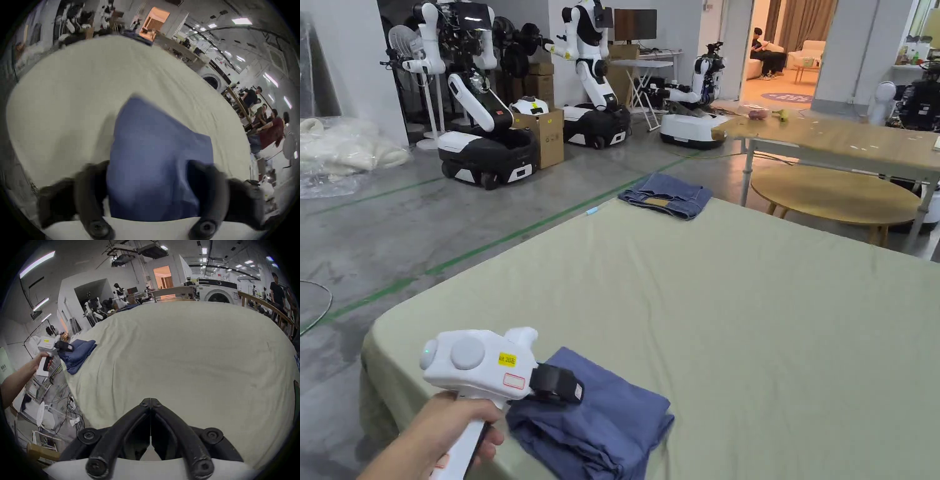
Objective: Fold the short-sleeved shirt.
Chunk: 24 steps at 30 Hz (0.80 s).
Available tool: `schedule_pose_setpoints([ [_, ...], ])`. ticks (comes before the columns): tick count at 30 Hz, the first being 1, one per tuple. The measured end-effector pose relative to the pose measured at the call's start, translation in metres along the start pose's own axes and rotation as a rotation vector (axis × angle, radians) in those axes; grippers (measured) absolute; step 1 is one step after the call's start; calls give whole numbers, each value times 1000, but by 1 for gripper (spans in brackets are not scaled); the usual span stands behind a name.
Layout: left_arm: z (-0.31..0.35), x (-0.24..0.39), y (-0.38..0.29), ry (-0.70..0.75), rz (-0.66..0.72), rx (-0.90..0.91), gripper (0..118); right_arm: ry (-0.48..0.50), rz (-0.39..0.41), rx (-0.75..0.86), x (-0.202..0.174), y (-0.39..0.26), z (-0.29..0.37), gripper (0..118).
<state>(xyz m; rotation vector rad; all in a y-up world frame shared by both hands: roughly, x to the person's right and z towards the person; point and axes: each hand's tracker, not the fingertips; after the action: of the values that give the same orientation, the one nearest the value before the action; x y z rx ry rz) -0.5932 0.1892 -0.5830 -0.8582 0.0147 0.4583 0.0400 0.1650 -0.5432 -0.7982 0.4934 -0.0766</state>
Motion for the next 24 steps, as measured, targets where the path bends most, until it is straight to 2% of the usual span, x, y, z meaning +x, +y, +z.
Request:
schedule_pose_setpoints([
  [2,20,-11,7,40,56,65,101,-6,9,5,1,3,1,0],
  [5,45,-20,9,255,64,133,94,-7,5,20,5,6,6,0],
  [7,57,-19,5,301,95,170,26,-12,-5,37,8,6,10,0],
  [8,61,-13,2,306,95,194,0,-13,-14,43,11,5,13,0],
  [11,61,31,-10,360,-6,231,0,-49,-22,75,19,9,21,0],
  [14,50,98,-16,278,-56,285,0,-141,-17,137,31,24,37,0],
  [17,38,188,-19,223,-176,379,0,-214,-5,234,46,51,61,0],
  [21,27,319,-26,111,-340,492,0,-354,62,362,62,98,100,0],
  [24,33,408,-33,52,-443,571,0,-407,55,459,75,131,131,0],
])
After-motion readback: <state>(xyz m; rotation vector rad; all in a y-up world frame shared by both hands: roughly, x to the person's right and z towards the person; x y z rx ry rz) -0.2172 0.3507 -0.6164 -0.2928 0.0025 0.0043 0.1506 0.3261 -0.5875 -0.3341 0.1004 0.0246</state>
